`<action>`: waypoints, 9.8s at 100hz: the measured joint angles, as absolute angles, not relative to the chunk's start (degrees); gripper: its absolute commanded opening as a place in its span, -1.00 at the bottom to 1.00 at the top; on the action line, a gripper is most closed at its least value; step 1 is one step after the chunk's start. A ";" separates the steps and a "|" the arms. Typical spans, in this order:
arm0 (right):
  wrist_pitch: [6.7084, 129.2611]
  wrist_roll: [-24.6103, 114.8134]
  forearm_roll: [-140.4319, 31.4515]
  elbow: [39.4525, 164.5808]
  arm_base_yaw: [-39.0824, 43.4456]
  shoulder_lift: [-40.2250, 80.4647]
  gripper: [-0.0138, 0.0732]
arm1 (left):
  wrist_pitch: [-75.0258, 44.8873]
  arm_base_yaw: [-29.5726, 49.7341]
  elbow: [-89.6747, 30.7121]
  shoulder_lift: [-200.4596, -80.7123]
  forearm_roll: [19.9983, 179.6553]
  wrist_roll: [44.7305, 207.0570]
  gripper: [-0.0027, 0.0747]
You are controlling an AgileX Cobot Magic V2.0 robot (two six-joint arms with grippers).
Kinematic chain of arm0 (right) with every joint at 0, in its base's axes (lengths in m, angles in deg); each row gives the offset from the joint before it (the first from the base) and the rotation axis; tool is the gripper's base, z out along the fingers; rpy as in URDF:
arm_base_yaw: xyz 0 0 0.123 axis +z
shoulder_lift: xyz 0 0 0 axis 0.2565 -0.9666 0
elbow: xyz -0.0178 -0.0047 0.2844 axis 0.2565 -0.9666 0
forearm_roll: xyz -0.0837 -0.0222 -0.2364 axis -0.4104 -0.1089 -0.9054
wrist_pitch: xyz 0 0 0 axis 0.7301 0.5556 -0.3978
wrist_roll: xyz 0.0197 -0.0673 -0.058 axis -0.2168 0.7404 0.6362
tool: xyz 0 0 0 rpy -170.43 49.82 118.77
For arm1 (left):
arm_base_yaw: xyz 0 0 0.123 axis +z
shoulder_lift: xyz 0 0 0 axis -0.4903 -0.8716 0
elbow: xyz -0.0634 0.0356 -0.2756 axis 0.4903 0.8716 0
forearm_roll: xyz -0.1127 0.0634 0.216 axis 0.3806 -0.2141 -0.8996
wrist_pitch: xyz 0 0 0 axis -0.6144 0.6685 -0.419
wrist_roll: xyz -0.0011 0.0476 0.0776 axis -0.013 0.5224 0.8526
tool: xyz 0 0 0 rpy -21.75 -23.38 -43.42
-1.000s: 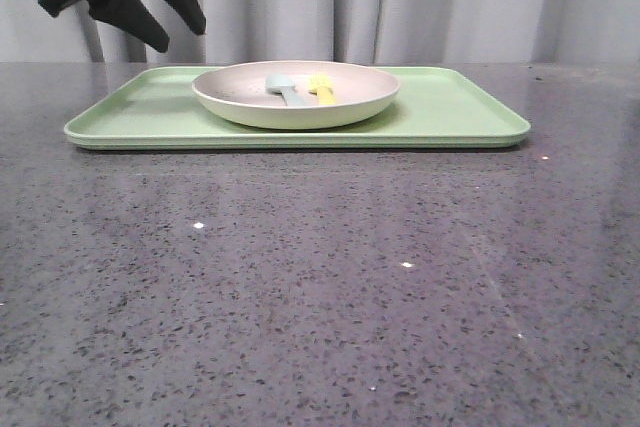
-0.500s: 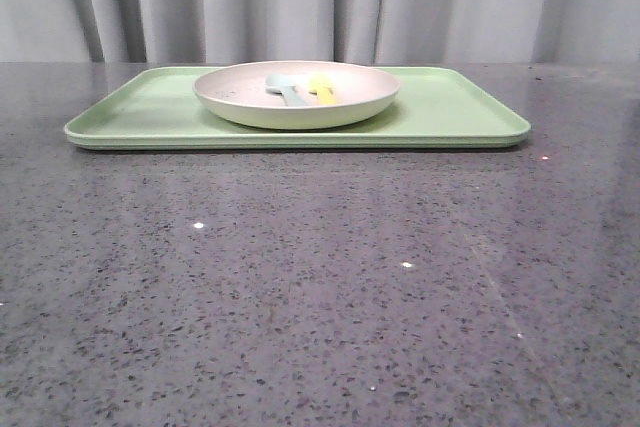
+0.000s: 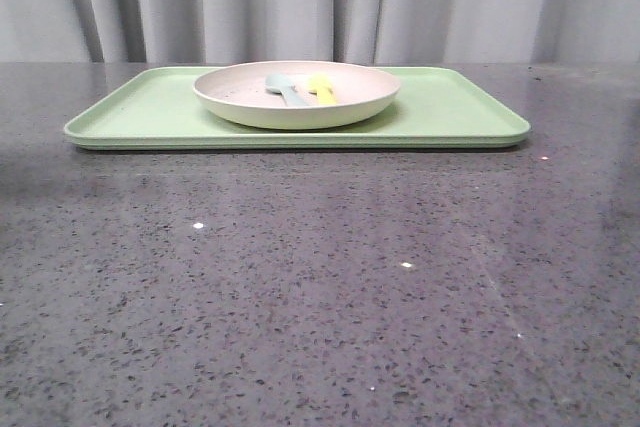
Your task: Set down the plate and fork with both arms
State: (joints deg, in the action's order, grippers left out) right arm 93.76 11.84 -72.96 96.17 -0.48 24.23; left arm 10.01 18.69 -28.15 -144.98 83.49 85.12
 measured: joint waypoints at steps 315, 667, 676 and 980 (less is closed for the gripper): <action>126.07 11.91 -67.60 171.94 12.56 -47.65 -0.84 | 8.55 18.69 -14.15 -130.07 84.75 85.12 -0.12; 125.21 12.02 -67.45 142.37 0.98 -14.60 -0.69 | 7.19 18.69 -14.15 -130.07 84.75 85.12 -0.16; 122.19 12.02 -67.49 137.37 0.98 -10.65 -0.72 | 7.19 18.69 -14.15 -130.07 84.75 85.12 -0.35; 82.67 12.02 -71.13 69.26 0.98 59.13 -0.72 | -14.34 24.15 10.66 -97.19 76.85 85.12 -0.98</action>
State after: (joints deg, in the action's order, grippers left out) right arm 82.67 12.02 -71.13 69.26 0.98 59.13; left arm -14.34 24.15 10.66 -97.19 76.85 85.12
